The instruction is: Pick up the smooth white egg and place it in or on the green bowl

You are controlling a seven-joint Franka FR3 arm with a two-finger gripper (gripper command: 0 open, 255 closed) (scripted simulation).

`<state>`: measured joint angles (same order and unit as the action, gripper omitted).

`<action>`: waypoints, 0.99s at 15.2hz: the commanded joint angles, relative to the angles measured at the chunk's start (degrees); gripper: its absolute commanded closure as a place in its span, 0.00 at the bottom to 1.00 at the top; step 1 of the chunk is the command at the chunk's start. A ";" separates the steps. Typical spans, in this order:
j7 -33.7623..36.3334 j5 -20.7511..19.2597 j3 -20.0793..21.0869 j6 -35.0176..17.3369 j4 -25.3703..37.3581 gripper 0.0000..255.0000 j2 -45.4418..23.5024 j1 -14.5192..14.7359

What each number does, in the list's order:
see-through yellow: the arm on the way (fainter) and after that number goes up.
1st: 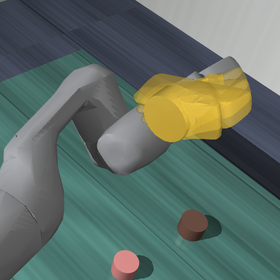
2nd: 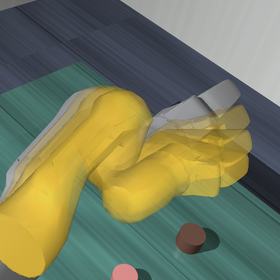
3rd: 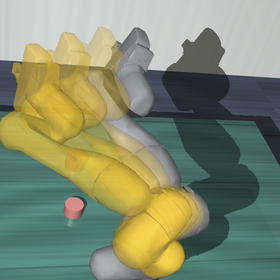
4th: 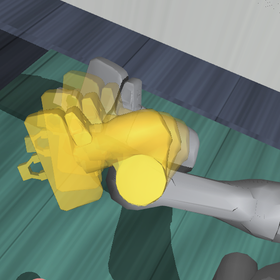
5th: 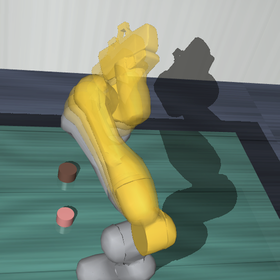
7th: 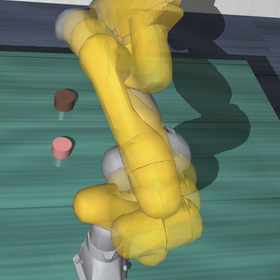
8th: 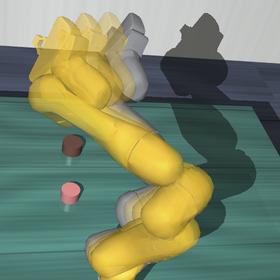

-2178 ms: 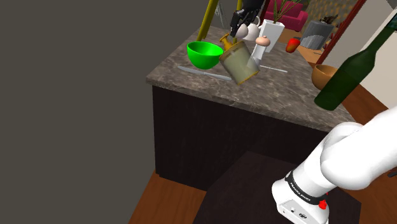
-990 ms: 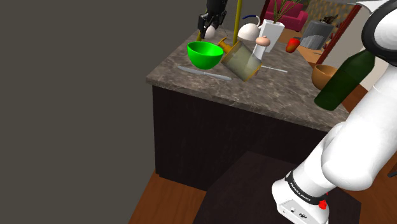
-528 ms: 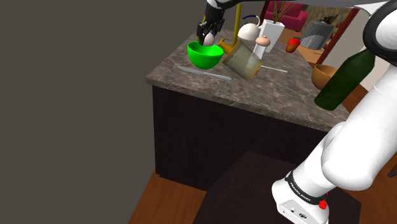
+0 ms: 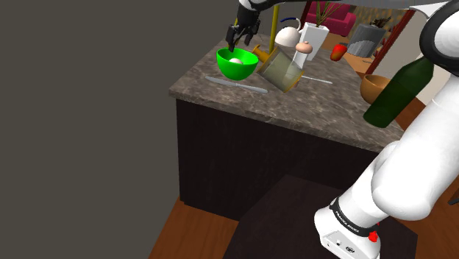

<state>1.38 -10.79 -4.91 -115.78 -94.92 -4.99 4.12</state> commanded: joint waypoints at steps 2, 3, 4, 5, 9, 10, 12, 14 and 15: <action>0.00 0.00 0.00 0.00 0.00 0.00 0.00 0.00; 0.00 0.00 0.00 0.00 0.00 0.00 0.00 0.00; -0.02 0.00 0.13 1.70 1.11 0.00 0.57 0.17; -0.04 -0.01 0.26 3.42 2.31 0.00 1.06 0.34; -0.08 -0.01 0.51 6.56 4.69 0.00 1.78 0.64; -0.08 -0.01 0.51 6.56 4.69 0.00 1.77 0.64; -0.08 -0.01 0.51 6.56 4.69 0.00 1.77 0.64; -0.08 -0.01 0.51 6.56 4.69 0.00 1.77 0.64; -0.08 -0.01 0.51 6.56 4.69 0.00 1.77 0.64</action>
